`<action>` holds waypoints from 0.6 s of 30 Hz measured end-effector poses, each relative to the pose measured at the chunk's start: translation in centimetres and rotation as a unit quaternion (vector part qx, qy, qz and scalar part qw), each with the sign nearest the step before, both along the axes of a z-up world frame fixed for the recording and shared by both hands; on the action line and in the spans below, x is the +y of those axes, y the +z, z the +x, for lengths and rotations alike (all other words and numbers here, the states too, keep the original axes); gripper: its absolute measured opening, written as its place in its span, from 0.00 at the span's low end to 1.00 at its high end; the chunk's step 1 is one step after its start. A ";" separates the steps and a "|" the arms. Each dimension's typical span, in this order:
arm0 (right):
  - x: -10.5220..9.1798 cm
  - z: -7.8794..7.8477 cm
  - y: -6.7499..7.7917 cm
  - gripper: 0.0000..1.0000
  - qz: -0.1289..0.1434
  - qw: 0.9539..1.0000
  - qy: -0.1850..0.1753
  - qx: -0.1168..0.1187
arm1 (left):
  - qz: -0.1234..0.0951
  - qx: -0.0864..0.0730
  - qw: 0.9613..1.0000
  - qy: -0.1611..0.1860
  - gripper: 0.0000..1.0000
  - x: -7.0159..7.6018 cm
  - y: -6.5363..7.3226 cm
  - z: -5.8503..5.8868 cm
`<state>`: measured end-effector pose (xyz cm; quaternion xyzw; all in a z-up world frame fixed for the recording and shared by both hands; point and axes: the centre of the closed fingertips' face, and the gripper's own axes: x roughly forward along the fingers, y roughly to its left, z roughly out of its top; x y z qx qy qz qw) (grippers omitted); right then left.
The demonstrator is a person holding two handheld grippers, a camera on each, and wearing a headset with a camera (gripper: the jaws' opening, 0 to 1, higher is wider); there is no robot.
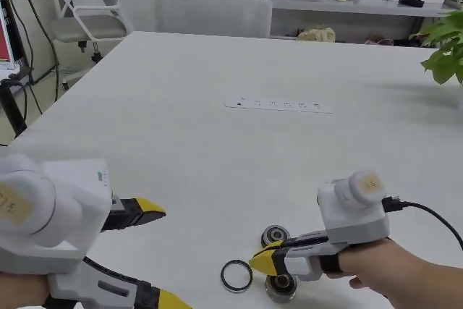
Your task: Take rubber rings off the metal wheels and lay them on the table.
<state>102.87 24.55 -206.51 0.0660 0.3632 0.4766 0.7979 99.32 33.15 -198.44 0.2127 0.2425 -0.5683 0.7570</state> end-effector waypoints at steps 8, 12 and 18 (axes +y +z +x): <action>-0.2 0.6 1.9 0.07 0.033 0.999 -0.011 -0.020 | 0.000 0.000 1.000 -0.004 0.73 -0.4 0.2 0.3; -0.6 0.9 2.7 0.08 0.045 0.998 -0.020 -0.027 | 0.000 0.002 1.000 -0.005 0.73 -0.6 0.3 0.5; -1.1 1.4 3.7 0.09 0.058 0.997 -0.032 -0.036 | 0.001 0.000 1.000 -0.005 0.73 -0.7 0.5 0.9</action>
